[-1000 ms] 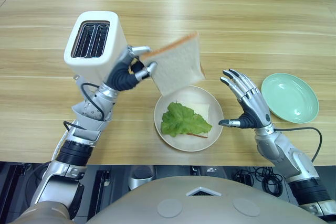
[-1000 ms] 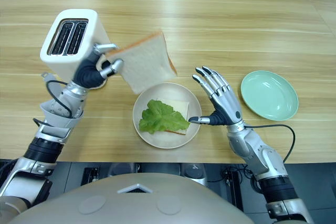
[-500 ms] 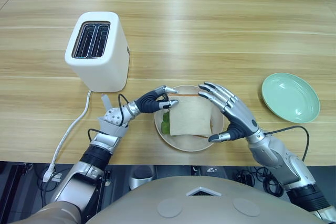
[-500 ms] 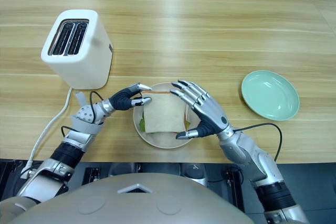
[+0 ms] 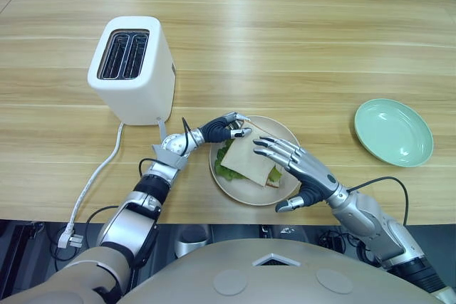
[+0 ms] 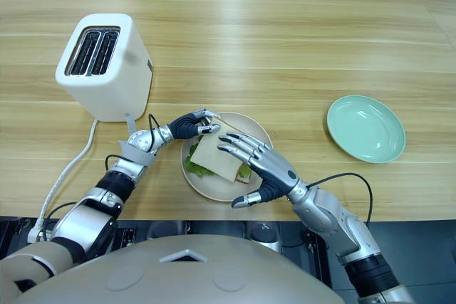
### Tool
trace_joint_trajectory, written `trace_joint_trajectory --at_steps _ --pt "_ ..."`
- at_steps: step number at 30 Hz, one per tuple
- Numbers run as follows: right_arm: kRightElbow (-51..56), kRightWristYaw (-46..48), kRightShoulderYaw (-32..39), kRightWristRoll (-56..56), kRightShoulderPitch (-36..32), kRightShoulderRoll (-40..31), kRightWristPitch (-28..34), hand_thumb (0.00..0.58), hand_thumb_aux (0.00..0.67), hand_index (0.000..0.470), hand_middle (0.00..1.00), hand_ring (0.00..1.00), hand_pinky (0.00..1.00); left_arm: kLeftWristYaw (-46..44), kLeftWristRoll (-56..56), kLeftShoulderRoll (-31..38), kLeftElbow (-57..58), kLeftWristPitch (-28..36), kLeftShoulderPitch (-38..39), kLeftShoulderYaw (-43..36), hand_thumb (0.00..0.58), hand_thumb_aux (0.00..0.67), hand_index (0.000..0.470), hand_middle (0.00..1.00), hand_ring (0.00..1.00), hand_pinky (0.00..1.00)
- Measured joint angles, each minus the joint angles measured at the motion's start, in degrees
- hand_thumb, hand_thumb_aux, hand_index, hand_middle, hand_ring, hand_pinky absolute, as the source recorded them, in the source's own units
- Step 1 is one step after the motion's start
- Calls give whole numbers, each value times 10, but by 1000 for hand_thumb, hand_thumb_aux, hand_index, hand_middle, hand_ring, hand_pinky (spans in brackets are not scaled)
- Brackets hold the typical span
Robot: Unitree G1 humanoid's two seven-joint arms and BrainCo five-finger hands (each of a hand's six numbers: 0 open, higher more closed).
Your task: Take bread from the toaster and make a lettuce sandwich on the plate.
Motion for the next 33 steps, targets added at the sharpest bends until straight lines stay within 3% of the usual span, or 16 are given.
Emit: trace_joint_trajectory --at_steps 8,18,19,20,21,22,23,27,30,33 --pt "46 28 21 -22 -5 0 2 0 0 0 0 0 0 73 60 -17 81 -30 -31 -1 580 670 460 1000 1000 1000" --pt "102 29 52 -54 -43 1 12 0 0 0 0 0 0 130 113 -23 91 -35 -28 -4 580 670 460 1000 1000 1000" --pt "105 29 55 -54 -44 0 12 0 0 0 0 0 0 137 118 -21 90 -36 -27 -7 460 365 251 1000 1000 1000" --pt "105 29 56 -52 -44 -3 12 0 0 0 0 0 0 159 136 -15 81 -36 -25 -13 0 0 0 973 973 973" --pt "105 29 57 -50 -44 -7 12 0 0 0 0 0 0 186 162 -4 70 -36 -23 -18 0 0 0 714 714 714" --pt "104 29 57 -49 -44 -9 12 0 0 0 0 0 0 206 180 4 61 -36 -22 -22 0 0 0 714 714 714" --pt "104 29 56 -48 -45 -12 12 0 0 0 0 0 0 247 214 19 37 -31 -15 -26 0 0 0 0 0 0" --pt "106 32 57 -48 -45 -21 16 0 0 0 0 0 0 444 342 101 -93 41 5 12 0 0 0 0 0 0" --pt "110 27 56 -49 -52 -21 16 0 0 0 0 0 0 537 375 144 -208 80 29 78 0 0 0 0 0 0" --pt "118 8 54 -52 -63 -18 14 0 0 0 0 0 0 565 341 154 -326 84 73 148 0 0 0 0 0 0"
